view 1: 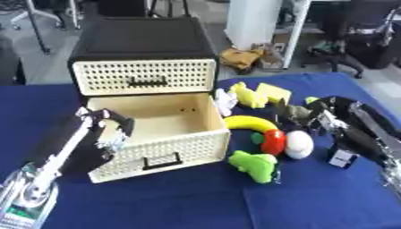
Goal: Pick up objects from table and place into drawer.
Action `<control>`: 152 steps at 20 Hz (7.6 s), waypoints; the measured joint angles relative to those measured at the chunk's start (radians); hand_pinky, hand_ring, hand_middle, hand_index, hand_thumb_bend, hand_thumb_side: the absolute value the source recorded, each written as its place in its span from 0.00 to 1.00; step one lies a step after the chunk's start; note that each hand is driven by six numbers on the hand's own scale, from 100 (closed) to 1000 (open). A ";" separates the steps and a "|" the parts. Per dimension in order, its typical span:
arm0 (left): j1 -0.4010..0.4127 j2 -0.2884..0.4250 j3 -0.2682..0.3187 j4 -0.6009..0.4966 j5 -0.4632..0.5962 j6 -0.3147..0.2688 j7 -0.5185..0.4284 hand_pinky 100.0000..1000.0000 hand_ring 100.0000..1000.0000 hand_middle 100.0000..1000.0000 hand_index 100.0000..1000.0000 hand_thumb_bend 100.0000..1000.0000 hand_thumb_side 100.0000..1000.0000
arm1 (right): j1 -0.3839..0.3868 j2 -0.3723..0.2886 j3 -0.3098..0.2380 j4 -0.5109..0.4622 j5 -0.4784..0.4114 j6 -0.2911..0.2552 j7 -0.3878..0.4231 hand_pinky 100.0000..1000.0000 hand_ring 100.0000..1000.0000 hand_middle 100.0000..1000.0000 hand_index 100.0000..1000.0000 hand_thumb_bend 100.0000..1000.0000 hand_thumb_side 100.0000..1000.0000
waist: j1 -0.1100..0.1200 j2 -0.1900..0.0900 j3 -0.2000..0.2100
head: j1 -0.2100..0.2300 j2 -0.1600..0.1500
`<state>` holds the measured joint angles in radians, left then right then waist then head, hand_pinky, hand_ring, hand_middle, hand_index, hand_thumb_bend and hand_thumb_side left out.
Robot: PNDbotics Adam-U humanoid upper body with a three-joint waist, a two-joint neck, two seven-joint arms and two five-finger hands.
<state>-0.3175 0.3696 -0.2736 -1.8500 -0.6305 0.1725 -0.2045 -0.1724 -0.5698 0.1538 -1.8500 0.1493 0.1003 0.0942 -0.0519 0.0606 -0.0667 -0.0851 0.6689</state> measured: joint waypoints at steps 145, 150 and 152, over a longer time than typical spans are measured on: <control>-0.024 -0.071 -0.042 0.002 0.026 -0.056 0.006 0.00 0.00 0.00 0.64 0.21 1.00 | -0.538 0.205 0.108 0.553 0.759 -0.307 0.117 0.61 0.75 0.84 0.85 0.00 0.43 | 0.010 0.023 0.186 | -0.140 -0.047; -0.024 -0.069 -0.036 0.002 0.025 -0.055 0.012 0.00 0.00 0.00 0.64 0.21 1.00 | -0.465 0.163 0.055 0.409 0.601 -0.180 -0.021 0.47 0.59 0.71 0.76 0.00 0.38 | 0.014 0.032 0.139 | -0.110 -0.047; -0.024 -0.068 -0.034 0.002 0.026 -0.054 0.014 0.00 0.00 0.00 0.64 0.21 1.00 | -0.422 0.134 0.038 0.327 0.519 -0.136 -0.075 0.44 0.56 0.68 0.74 0.00 0.39 | 0.015 0.032 0.120 | -0.097 -0.048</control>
<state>-0.3417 0.3012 -0.3071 -1.8476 -0.6046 0.1190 -0.1908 -0.5945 -0.4355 0.1920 -1.5230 0.6684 -0.0356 0.0192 -0.0368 0.0923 0.0530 -0.1823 0.6213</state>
